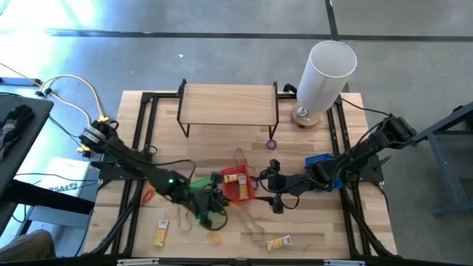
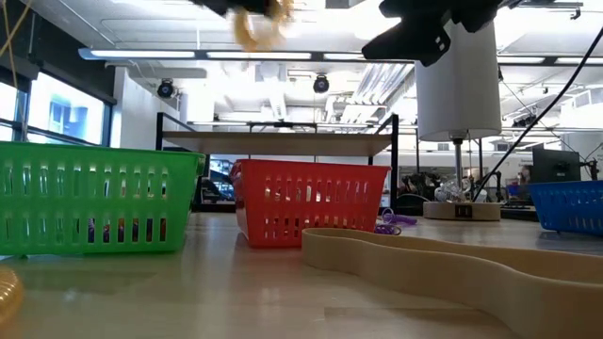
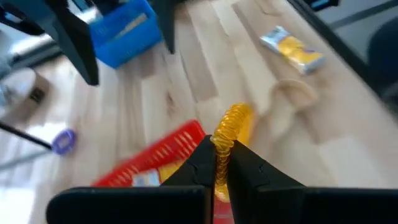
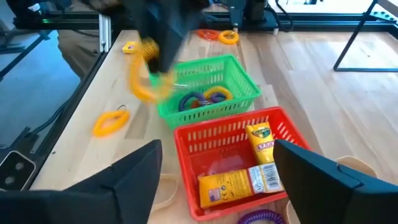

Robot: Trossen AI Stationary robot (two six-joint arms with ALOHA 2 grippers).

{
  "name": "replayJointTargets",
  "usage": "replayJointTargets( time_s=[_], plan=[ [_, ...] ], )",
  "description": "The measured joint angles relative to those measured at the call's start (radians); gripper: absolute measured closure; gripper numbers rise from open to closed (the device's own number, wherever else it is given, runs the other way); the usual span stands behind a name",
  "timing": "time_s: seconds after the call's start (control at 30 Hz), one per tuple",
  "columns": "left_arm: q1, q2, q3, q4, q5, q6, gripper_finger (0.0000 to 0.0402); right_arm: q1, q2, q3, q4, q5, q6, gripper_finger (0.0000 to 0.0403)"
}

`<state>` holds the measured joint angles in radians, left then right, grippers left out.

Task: Pick & Place Office Desk Supplies
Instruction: Put the yellow spring keychain into the green bin

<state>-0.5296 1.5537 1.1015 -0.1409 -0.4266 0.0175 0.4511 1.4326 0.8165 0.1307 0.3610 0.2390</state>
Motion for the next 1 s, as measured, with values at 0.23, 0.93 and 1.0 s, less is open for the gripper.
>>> replayJointTargets(
  time_s=[0.23,0.93,1.0],
  plan=[
    [-0.033,-0.053,0.078,-0.403,0.189,-0.242,0.0392,-0.002,0.0,0.0,-0.003,0.005,-0.001,0.0101],
    [0.139,-0.025,0.055,-0.607,0.503,-0.326,0.0393,0.014,0.0,0.0,-0.008,-0.001,0.029,0.0104],
    [0.15,-0.006,0.055,-0.609,0.527,-0.324,0.0393,0.014,0.0,0.0,-0.009,-0.001,0.03,0.0103]
  ],
)
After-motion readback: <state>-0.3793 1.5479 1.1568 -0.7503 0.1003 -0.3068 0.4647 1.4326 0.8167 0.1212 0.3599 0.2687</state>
